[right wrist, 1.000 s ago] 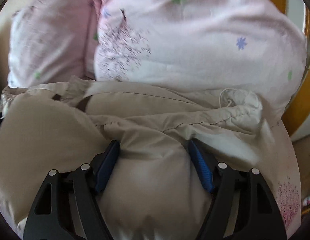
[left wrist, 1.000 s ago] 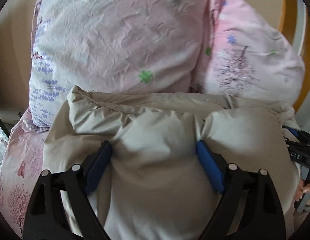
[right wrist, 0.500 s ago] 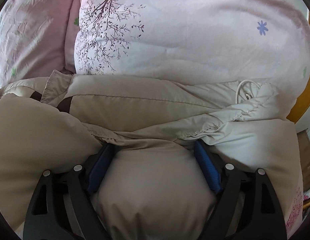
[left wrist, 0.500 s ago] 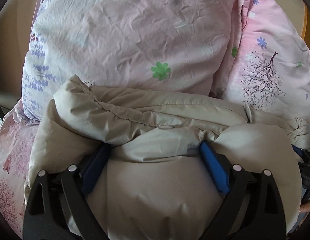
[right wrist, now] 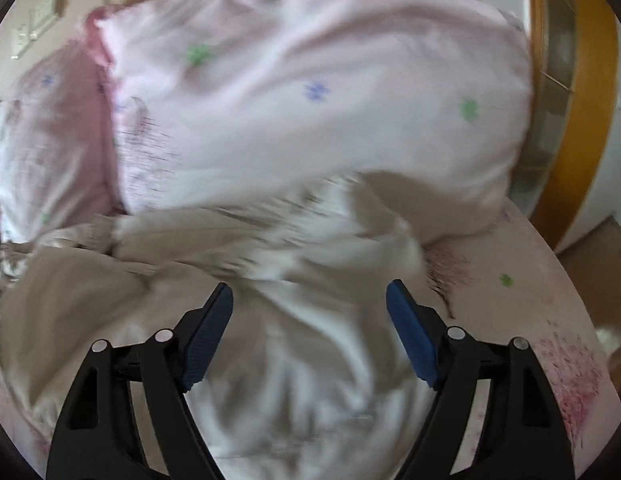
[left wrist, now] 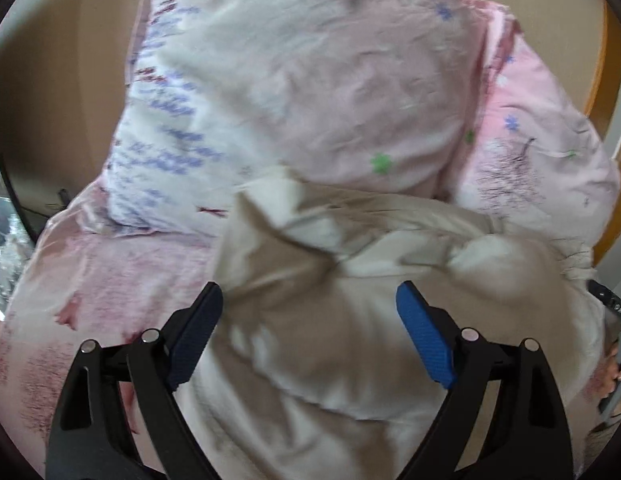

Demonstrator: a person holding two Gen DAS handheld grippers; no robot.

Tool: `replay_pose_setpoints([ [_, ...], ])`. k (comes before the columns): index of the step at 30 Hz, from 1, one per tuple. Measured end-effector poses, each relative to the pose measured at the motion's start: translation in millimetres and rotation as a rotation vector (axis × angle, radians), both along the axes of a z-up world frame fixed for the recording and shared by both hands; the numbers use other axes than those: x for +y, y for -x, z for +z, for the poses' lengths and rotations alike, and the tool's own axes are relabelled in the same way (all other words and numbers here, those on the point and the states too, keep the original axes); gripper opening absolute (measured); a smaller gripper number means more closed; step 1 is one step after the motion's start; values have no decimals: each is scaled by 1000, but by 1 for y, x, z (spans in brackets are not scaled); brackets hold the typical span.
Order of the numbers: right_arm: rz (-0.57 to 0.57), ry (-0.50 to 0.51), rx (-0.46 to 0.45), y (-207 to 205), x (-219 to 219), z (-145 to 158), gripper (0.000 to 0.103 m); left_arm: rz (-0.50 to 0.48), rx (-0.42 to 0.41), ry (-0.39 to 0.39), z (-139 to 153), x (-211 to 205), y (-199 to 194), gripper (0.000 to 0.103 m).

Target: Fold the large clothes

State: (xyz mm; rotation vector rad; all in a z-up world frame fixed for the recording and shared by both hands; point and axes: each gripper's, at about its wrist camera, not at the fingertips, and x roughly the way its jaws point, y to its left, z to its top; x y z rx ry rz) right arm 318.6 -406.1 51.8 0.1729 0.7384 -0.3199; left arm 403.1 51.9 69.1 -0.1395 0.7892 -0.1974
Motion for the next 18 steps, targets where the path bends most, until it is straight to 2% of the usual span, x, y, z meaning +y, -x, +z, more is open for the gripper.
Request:
replay_pose_setpoints([
  [3,-19,-49,73,-7,-6,-20,78,30,72,-21,-20,8,-13,89],
  [6,-11,-65,118,-14,-9,-39,79,33,139,36,-40,15,-22,89],
  [8,-5,-78,141,-21,-11,-46,79,37,150,58,-45,17,-28,89],
  [10,-3,-118,156,-25,-19,-50,81,33,147,45,-47,14,-31,89],
  [13,1,-145,145,-21,-25,-50,82,25,151,45,-48,9,-36,88],
  [15,18,-167,117,-10,-30,-44,82,15,145,81,-44,16,-29,83],
  [18,39,-309,47,12,-49,-29,82,-27,121,183,-33,41,-9,82],
])
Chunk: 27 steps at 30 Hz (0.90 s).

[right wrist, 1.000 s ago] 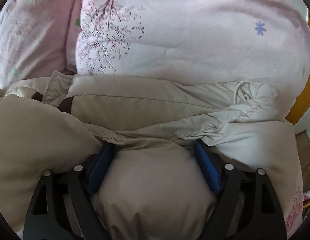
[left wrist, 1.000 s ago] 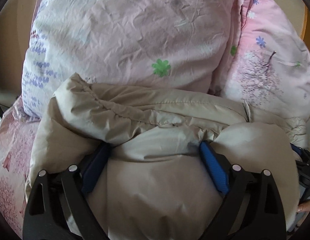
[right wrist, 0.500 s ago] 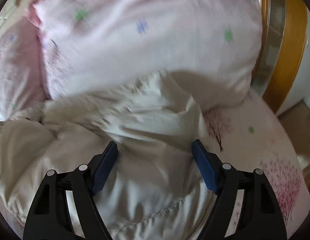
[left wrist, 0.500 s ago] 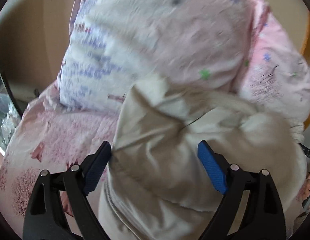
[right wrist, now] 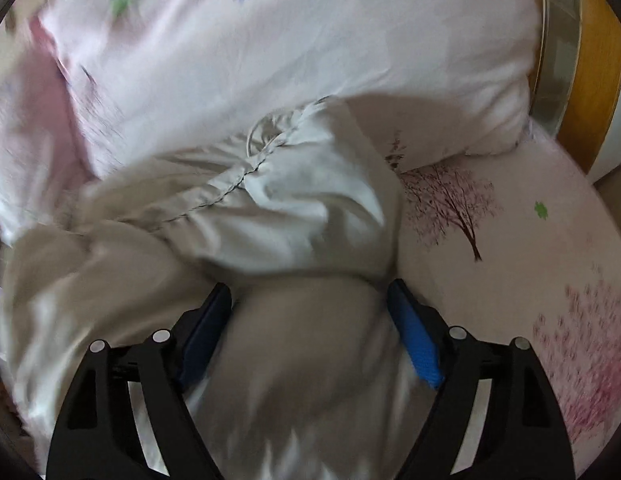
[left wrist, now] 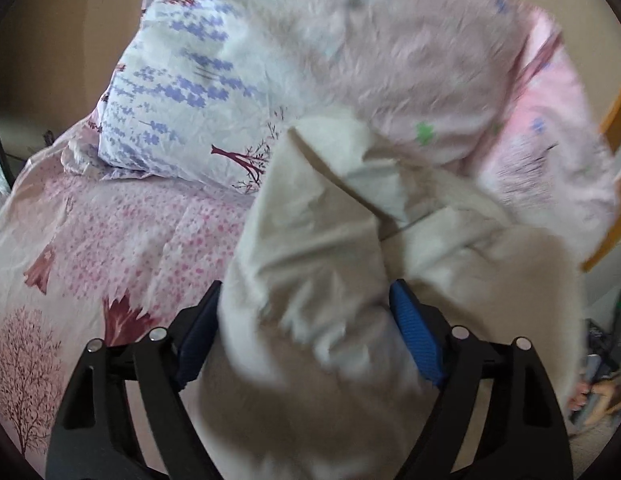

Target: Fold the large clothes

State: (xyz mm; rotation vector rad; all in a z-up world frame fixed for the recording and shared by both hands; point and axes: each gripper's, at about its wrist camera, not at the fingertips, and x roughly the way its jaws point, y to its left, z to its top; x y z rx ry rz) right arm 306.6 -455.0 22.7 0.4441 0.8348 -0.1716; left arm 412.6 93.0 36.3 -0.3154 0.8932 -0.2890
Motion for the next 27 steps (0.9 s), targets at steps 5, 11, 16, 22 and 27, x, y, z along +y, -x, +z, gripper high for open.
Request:
replay_pose_setpoints([
  [5,-28,-139,5,41,-34,-2,89,-3,-8,186,8,54,32,83],
  [11,-52,-293,26,70,-64,-26,89,-15,36,226,-9,77,55,84],
  [16,-18,-459,16,71,-69,-46,89,-44,119,251,-37,68,54,84],
  [22,65,-543,7,60,-58,-57,89,-61,185,365,-58,62,49,84],
  [27,99,-616,5,50,-49,-65,83,-76,208,404,-65,54,49,84],
])
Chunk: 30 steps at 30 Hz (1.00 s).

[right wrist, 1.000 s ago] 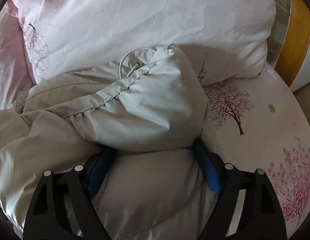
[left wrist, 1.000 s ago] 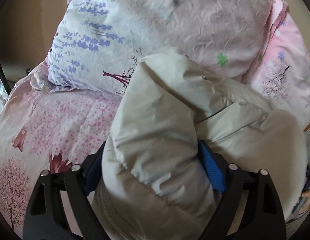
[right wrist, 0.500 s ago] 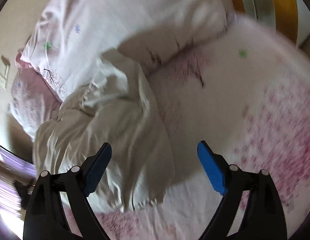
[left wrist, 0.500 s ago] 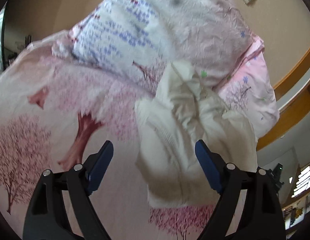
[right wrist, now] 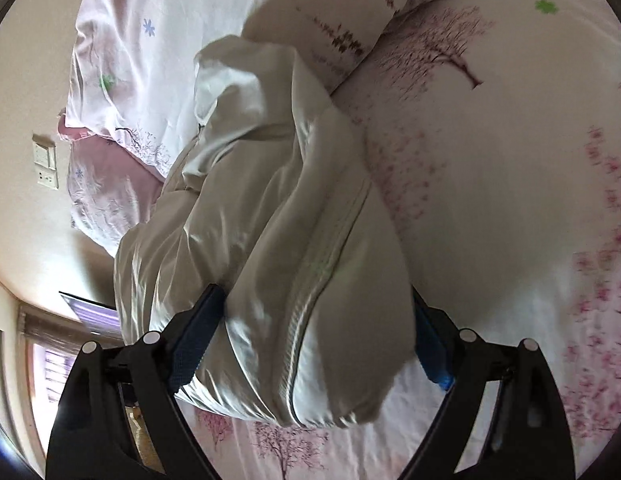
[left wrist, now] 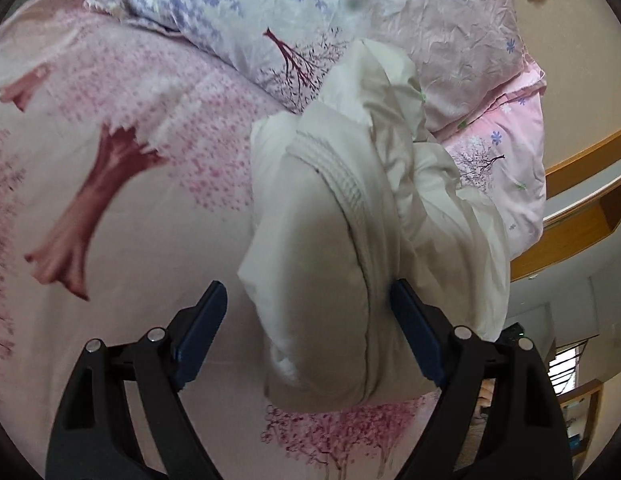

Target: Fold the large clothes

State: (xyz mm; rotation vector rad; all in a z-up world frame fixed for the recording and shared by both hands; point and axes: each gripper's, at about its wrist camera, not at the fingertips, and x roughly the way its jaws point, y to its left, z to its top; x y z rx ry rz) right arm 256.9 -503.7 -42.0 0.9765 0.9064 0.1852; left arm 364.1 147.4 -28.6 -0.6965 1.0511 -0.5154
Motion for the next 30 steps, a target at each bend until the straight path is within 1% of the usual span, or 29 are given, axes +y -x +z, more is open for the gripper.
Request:
replay_pose_setpoints([
  [1,6,-22,2,-1,2,-3,78,-4,7,21,-2,-1,0,84],
  [2,7,-26,2,-2,2,-4,77,-4,11,39,-3,-3,0,80],
  [3,6,-38,-1,-2,4,-5,75,-10,17,62,-5,-4,-1,73],
  [4,7,-52,-1,-3,4,-6,71,-14,27,87,-7,-7,-2,70],
  [5,2,-64,0,-3,5,-8,70,-8,34,98,-9,-9,-2,68],
  [6,-5,-72,-2,-2,6,-8,63,-5,36,104,-10,-12,-3,63],
  [7,-13,-74,-1,-1,6,-9,54,1,28,97,-10,-15,-3,60],
  [8,-24,-76,-2,0,7,-8,50,8,25,94,-9,-16,-4,53],
  [9,-41,-78,-5,2,9,-6,41,16,20,96,-8,-17,-3,44],
  [10,-50,-77,-8,3,10,-4,35,24,8,87,-4,-18,-3,39],
  [12,-72,-83,-16,7,12,3,29,31,-15,72,5,-21,-2,29],
  [15,-93,-106,-23,12,14,10,25,44,-43,73,19,-21,0,24],
  [21,-93,-139,-60,32,18,27,23,64,-69,130,39,-9,10,22],
  [24,-87,-136,-61,48,21,31,22,63,-73,146,46,-3,24,22],
  [26,-85,-133,-49,61,25,32,22,55,-77,145,49,1,41,22],
  [28,-87,-121,-33,81,28,33,22,48,-67,152,49,7,60,22],
  [30,-91,-93,-16,98,34,35,23,38,-63,140,48,8,75,23],
])
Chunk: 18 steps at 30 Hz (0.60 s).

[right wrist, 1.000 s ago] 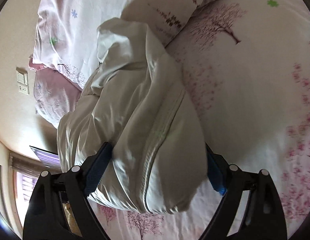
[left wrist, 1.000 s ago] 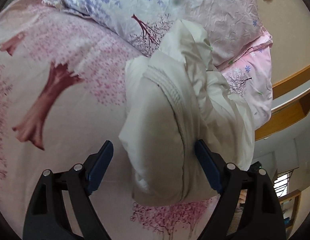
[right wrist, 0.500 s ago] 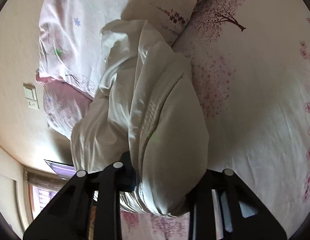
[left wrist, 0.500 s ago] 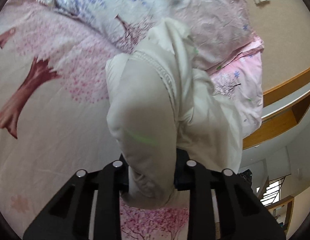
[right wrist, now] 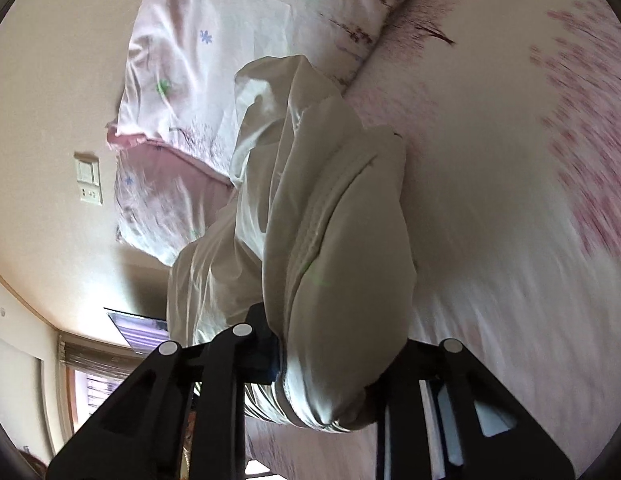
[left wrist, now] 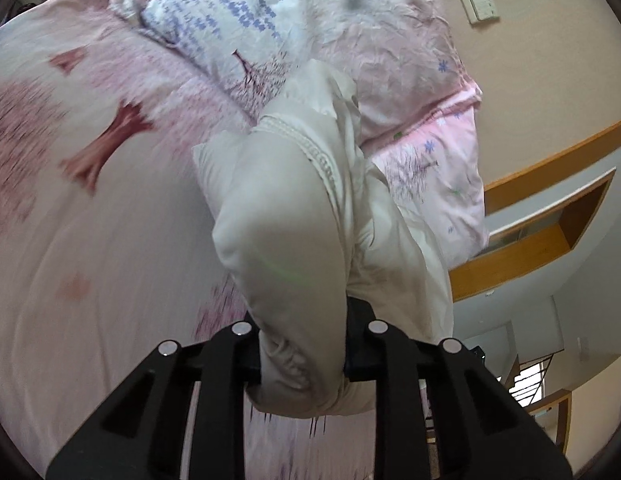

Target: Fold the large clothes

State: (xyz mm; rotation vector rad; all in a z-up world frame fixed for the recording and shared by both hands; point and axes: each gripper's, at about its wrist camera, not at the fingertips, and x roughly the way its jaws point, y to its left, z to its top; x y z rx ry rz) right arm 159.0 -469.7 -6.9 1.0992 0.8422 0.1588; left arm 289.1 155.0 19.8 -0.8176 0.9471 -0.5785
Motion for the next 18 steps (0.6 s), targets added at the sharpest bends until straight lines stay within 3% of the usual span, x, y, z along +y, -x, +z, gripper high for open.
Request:
replay_pose_setpoints([
  [3,-1,131,44,12,8,3,31,-21,4,-62,-7,-1,16,29],
  [7,-44,179,85,16,7,1,47,3,34,-91,-26,4,19,43],
  [10,-147,338,98,33,3,19,63,44,21,-90,-25,15,23,61],
  [11,-181,376,92,41,2,26,64,69,14,-96,-23,21,24,71],
  [13,-272,499,63,52,4,50,64,120,-11,-109,-16,36,29,76],
  [14,-281,610,24,52,17,70,64,140,-20,-122,-13,43,30,76],
  [17,-142,778,-117,38,74,103,62,187,-74,-188,5,50,36,76],
  [18,-44,825,-180,28,107,112,58,184,-103,-216,13,47,38,76],
])
